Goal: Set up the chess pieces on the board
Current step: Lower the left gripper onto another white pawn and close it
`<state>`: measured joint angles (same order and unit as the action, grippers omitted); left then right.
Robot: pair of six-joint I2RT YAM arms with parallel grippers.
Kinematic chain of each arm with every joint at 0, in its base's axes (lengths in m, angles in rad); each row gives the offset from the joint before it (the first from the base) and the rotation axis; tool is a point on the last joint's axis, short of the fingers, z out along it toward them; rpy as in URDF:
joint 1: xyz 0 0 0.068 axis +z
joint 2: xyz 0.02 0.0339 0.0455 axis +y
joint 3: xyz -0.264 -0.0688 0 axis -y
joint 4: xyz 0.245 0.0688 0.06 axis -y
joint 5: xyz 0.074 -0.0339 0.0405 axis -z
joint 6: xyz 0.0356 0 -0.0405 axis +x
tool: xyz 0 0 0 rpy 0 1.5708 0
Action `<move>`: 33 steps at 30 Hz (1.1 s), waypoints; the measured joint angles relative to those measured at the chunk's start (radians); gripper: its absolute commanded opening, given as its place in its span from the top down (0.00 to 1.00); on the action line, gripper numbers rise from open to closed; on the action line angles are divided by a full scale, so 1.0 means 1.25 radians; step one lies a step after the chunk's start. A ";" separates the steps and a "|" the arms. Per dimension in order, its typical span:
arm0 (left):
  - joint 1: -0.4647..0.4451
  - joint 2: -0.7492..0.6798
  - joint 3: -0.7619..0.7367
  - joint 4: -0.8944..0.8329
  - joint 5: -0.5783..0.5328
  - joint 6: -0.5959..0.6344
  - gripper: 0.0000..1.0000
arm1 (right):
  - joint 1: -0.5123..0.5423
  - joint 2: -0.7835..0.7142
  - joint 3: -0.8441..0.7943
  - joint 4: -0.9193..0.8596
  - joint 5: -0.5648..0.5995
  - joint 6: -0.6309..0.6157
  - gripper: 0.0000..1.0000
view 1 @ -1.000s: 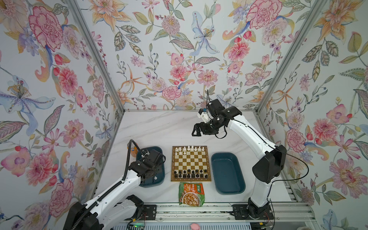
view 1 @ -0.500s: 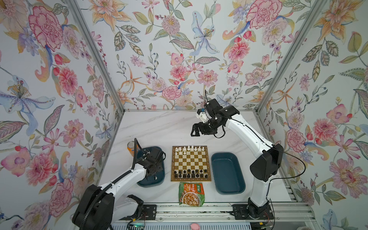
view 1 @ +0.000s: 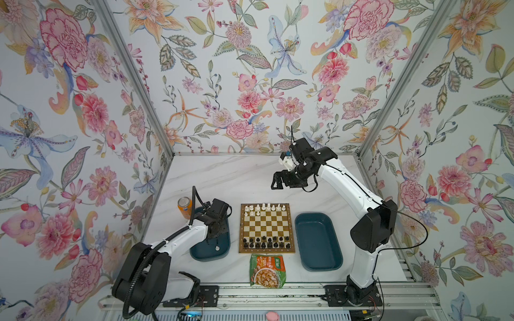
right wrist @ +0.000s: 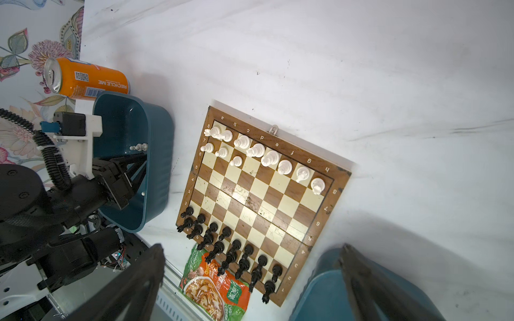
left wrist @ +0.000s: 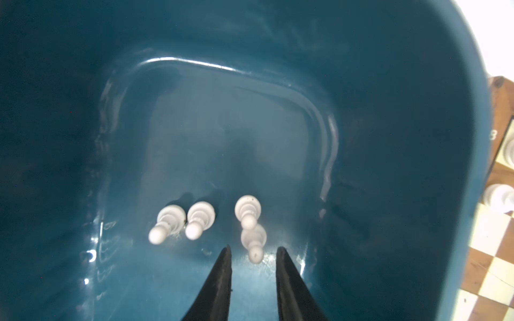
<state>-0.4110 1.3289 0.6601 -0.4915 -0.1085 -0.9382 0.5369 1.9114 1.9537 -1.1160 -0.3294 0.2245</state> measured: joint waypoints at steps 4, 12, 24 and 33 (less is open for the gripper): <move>0.003 0.006 0.000 0.000 0.000 0.008 0.71 | 0.000 0.000 0.000 0.000 0.000 0.000 0.01; 0.010 0.015 0.000 0.005 0.000 0.013 0.73 | 0.000 0.000 0.000 0.000 0.004 0.000 0.01; 0.011 0.040 0.005 0.018 0.000 0.033 0.74 | 0.000 0.000 -0.002 0.000 0.005 0.004 0.01; 0.016 0.065 0.020 0.027 0.000 0.047 0.82 | 0.000 0.000 -0.007 0.000 0.013 0.009 0.01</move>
<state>-0.3916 1.4105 0.6849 -0.4580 -0.1085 -0.8799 0.5369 1.9110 1.9450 -1.1156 -0.3130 0.2352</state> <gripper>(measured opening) 0.189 0.988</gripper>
